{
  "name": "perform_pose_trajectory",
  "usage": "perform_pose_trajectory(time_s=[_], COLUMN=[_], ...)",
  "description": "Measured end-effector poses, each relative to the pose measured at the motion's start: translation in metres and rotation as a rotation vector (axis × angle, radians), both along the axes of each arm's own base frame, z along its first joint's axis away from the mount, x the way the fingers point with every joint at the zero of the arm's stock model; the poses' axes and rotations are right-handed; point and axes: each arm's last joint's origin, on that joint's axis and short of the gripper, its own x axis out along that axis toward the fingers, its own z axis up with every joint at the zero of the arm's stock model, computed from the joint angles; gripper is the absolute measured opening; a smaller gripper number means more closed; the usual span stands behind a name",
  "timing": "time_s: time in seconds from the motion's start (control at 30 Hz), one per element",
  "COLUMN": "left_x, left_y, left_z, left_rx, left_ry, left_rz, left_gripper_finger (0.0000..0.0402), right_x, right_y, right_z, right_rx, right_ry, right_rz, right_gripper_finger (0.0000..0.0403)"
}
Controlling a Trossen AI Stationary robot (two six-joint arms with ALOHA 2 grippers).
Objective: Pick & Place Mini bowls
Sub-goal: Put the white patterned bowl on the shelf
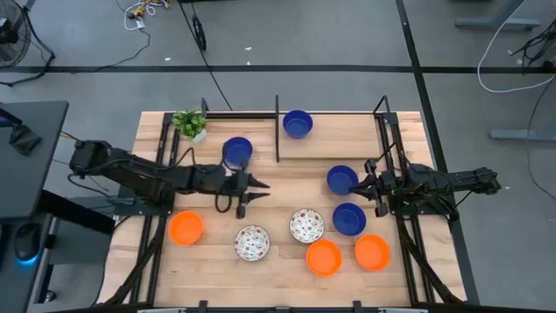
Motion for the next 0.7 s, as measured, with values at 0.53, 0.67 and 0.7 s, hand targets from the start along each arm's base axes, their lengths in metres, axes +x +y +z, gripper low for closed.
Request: perform_pose_trajectory(time_s=[0.53, 0.67, 0.7], left_x=[-0.027, -0.028, -0.028], left_y=[-0.05, -0.048, -0.047], left_z=[-0.037, -0.037, -0.037], left_rx=[0.082, 0.113, 0.119], left_ry=[0.102, 0.094, 0.093], left_rz=[0.029, 0.127, 0.147], left_gripper_finger=[0.0103, 0.0103, 0.0103], right_x=[0.003, 0.018, 0.023], right_y=[0.006, 0.012, 0.014], right_z=[0.034, 0.032, 0.029], right_rx=[0.279, 0.282, 0.28], right_ry=[-0.29, -0.263, -0.243], right_rz=[0.171, 0.17, 0.163], right_gripper_finger=[0.0027, 0.0027, 0.0027])
